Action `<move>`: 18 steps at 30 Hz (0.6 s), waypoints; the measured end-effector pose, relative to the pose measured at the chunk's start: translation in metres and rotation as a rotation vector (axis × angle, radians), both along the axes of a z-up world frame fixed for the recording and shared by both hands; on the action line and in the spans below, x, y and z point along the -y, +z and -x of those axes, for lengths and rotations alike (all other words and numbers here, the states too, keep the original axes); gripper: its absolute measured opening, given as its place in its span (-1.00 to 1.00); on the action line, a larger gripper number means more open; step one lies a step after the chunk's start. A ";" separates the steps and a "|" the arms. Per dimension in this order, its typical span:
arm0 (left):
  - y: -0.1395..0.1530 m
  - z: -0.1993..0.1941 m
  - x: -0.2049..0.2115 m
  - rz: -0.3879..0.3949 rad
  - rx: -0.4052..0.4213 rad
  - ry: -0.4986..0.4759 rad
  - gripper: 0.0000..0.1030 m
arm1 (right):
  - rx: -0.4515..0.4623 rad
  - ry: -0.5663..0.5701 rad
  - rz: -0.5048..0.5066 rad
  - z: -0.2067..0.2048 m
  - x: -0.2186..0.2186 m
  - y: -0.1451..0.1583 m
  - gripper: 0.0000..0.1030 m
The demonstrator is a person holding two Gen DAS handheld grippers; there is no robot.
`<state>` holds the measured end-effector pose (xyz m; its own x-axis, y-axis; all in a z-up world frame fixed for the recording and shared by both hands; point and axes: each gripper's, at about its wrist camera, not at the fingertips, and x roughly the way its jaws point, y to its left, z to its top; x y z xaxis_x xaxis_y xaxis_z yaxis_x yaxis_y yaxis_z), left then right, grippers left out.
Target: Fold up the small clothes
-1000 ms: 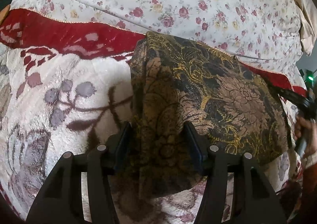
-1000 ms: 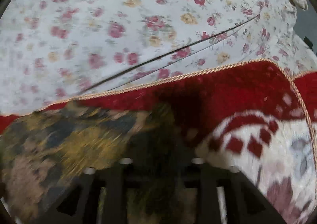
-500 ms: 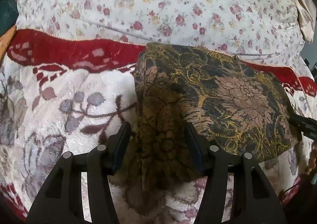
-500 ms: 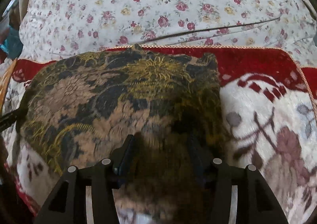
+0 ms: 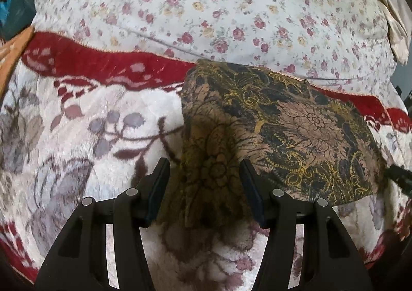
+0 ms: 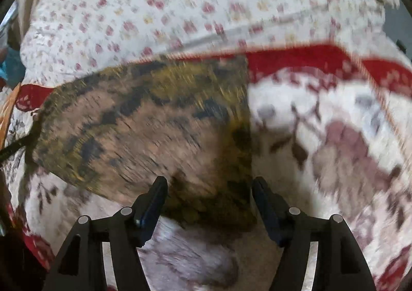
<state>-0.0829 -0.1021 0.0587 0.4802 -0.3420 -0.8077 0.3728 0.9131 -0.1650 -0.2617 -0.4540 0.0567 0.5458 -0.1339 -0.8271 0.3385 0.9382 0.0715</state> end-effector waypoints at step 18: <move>-0.021 -0.017 -0.016 0.147 -0.142 0.015 0.31 | -0.080 0.254 -0.374 -0.278 -0.163 -0.038 0.64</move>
<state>-0.0663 -0.0866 0.0374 0.3711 -0.4546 -0.8097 0.3225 0.8808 -0.3467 0.0164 -0.2906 0.0184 0.4552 0.3113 -0.8342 0.1194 0.9071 0.4037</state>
